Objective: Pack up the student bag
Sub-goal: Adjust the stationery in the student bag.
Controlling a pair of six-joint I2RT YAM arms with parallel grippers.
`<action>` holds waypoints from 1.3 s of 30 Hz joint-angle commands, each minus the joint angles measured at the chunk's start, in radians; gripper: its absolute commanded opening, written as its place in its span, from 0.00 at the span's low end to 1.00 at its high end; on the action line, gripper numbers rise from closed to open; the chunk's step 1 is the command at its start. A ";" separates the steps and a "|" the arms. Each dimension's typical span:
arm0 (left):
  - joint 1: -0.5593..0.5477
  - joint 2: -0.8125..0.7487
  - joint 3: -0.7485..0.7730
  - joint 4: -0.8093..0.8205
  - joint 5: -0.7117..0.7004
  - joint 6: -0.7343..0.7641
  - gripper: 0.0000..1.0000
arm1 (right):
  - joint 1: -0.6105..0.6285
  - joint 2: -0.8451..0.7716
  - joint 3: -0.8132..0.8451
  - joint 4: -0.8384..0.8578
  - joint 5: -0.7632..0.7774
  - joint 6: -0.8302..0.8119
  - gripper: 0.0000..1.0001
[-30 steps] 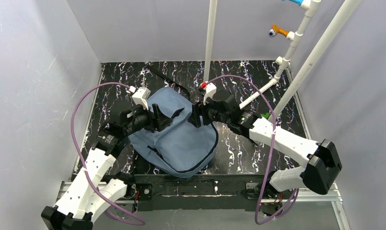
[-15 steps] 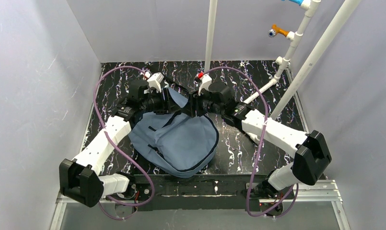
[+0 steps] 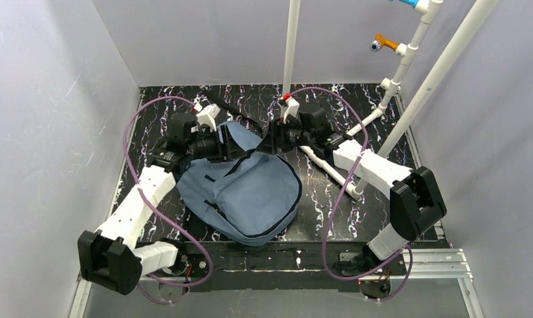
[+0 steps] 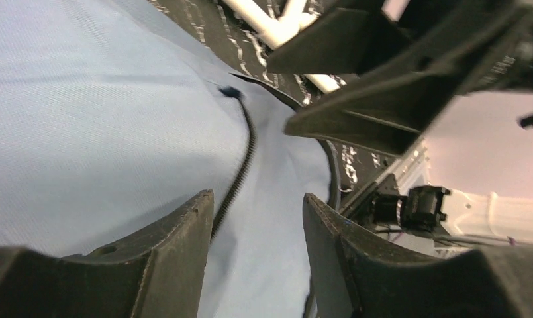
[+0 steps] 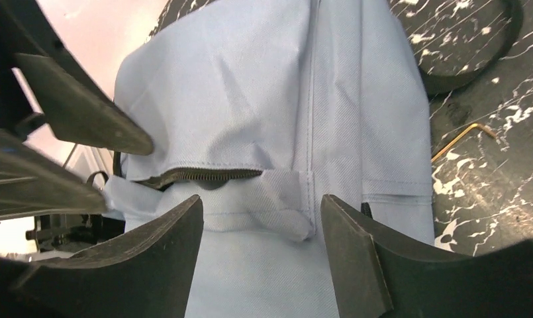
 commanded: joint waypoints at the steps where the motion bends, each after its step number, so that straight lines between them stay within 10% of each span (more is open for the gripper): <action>1: 0.004 -0.121 -0.012 -0.073 0.159 0.053 0.52 | 0.005 0.000 0.038 -0.057 -0.102 -0.065 0.75; 12: -0.076 -0.118 -0.070 -0.079 0.042 0.112 0.47 | 0.006 -0.016 -0.030 0.026 -0.107 -0.025 0.64; 19: -0.118 -0.227 -0.126 -0.002 -0.113 0.041 0.41 | 0.040 -0.064 -0.049 0.055 -0.034 -0.011 0.32; 26: -0.114 -0.361 -0.010 -0.253 -0.508 -0.049 0.60 | 0.099 -0.121 -0.097 0.136 0.148 -0.023 0.10; 30: -0.106 -0.376 0.049 -0.407 -0.675 -0.108 0.71 | 0.126 -0.131 -0.081 0.110 0.194 -0.065 0.09; 34: -0.095 -0.397 0.042 -0.456 -0.664 -0.147 0.74 | 0.148 -0.161 -0.062 0.081 0.227 -0.104 0.38; 39: -0.093 -0.461 -0.035 -0.465 -0.752 -0.243 0.72 | 0.156 -0.108 -0.088 0.082 0.188 -0.058 0.12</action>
